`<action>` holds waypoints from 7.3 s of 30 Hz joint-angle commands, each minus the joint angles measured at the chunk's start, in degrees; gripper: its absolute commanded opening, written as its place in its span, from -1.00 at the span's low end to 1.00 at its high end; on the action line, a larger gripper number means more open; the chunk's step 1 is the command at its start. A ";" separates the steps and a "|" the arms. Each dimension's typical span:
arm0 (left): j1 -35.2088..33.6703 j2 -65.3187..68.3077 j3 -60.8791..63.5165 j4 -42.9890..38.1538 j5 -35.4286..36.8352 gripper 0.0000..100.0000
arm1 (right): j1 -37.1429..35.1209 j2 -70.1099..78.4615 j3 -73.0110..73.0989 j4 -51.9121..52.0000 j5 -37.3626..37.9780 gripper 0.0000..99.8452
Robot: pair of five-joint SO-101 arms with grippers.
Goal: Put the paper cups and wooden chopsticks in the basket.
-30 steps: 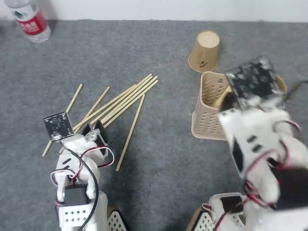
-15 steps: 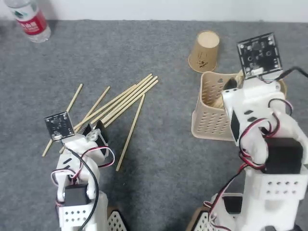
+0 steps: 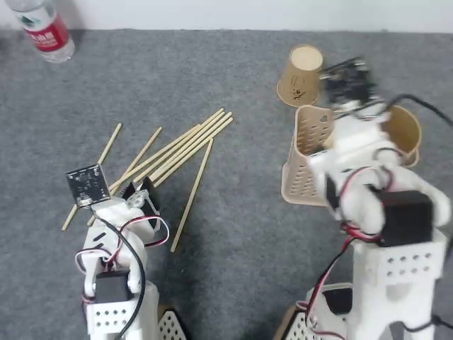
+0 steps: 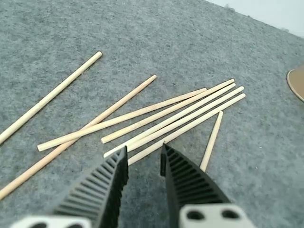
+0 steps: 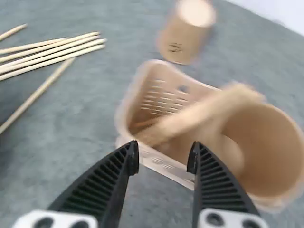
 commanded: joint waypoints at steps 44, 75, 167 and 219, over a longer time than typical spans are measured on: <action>0.35 -0.97 -0.22 0.18 -0.44 -0.77 | -24.84 29.14 -0.53 -14.64 9.58 -0.98; 0.35 -0.97 -0.22 0.09 -0.44 -0.77 | -32.04 16.84 -24.35 7.16 20.13 -0.54; 0.44 -0.88 -0.22 0.97 -0.53 -0.77 | 12.44 62.90 -7.82 -77.58 27.34 -0.89; 0.44 -0.88 -0.22 0.97 -0.53 -0.77 | 5.05 74.59 -38.77 -43.47 13.01 -0.88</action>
